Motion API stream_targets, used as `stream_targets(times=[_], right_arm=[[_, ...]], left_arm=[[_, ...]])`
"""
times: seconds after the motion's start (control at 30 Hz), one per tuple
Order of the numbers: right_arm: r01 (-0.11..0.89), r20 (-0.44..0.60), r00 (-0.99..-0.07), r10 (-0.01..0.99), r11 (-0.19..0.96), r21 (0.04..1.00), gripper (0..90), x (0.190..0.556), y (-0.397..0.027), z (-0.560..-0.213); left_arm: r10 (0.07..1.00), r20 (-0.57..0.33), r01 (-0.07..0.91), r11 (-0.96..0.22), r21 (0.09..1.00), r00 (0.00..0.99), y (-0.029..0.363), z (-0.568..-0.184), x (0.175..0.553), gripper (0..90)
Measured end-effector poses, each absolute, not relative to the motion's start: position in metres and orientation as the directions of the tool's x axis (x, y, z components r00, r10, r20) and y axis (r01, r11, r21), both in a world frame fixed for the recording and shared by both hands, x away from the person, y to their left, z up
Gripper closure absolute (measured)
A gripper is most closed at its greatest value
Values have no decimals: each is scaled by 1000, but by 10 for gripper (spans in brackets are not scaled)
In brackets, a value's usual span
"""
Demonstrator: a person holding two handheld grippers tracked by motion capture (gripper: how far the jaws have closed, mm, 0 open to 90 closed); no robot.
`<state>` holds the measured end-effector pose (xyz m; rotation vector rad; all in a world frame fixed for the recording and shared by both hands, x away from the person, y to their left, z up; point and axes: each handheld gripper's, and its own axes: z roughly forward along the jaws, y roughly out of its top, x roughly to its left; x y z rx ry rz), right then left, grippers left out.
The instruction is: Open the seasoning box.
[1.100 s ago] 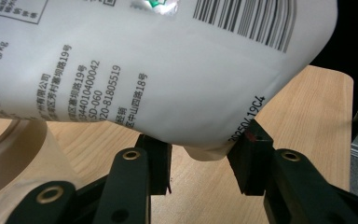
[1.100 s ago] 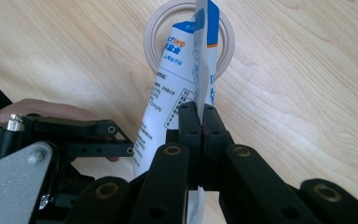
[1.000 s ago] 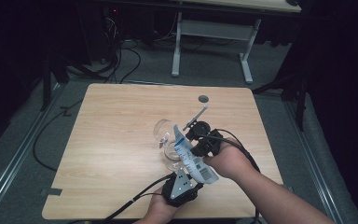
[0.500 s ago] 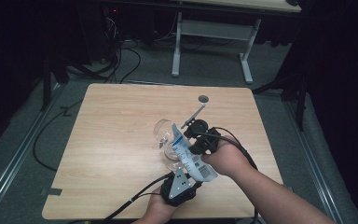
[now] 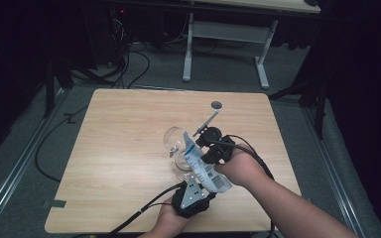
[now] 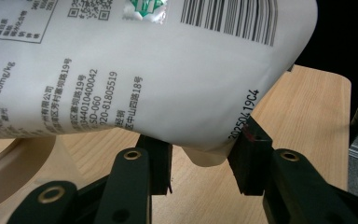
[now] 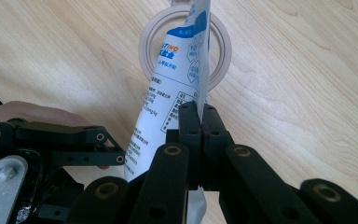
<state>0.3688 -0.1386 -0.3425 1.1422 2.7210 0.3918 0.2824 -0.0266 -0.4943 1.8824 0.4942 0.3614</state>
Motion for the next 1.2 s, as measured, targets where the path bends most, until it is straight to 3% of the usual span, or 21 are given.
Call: stream_targets(times=[1.2], right_arm=[[666,-44,-704,709,680,306,900,373,-133,-336]], left_arm=[[495,-11,172,-280,944,869,-27,-487,285,630]])
